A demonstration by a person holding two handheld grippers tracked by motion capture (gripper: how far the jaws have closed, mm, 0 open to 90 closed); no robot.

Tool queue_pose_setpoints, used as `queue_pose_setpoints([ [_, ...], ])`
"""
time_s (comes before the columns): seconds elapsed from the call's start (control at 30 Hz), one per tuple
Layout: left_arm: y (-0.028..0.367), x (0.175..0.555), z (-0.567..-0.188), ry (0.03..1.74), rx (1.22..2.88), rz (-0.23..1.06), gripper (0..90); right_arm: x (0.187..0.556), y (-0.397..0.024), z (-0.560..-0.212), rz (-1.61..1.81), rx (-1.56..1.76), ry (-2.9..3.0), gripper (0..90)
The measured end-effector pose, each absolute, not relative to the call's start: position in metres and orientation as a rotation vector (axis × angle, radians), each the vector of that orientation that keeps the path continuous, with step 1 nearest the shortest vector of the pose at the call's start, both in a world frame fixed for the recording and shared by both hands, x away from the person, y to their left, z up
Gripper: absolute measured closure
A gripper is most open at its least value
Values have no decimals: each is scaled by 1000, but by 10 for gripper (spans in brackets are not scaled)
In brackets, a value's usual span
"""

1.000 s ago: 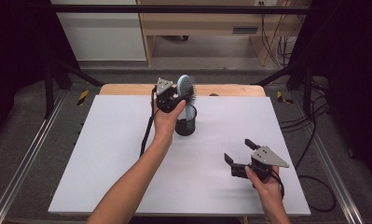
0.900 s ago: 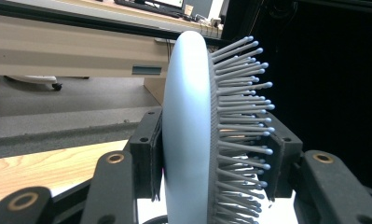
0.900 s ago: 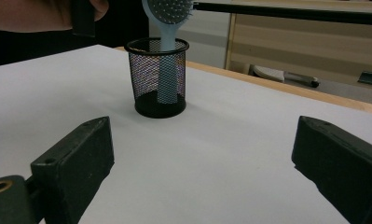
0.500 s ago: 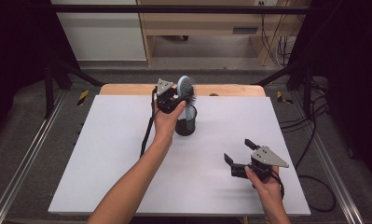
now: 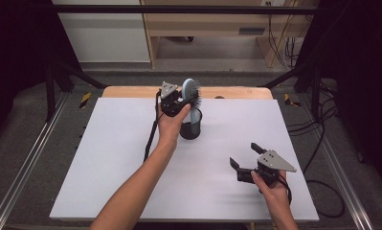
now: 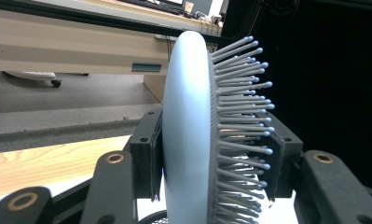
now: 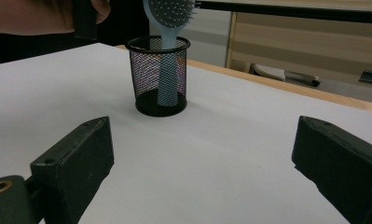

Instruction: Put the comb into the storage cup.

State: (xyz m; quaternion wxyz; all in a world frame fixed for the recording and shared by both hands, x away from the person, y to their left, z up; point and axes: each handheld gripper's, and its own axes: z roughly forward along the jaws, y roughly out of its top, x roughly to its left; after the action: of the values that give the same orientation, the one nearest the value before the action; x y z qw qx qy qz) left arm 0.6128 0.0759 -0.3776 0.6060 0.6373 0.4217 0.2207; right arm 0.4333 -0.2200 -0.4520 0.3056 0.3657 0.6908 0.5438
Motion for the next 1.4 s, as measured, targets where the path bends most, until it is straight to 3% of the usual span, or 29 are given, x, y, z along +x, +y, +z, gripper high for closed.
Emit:
queue_pose_setpoints([
  [1.4,109,618,-385,1025,1421,413,472,435,-219,-453,1439,977,1834,56],
])
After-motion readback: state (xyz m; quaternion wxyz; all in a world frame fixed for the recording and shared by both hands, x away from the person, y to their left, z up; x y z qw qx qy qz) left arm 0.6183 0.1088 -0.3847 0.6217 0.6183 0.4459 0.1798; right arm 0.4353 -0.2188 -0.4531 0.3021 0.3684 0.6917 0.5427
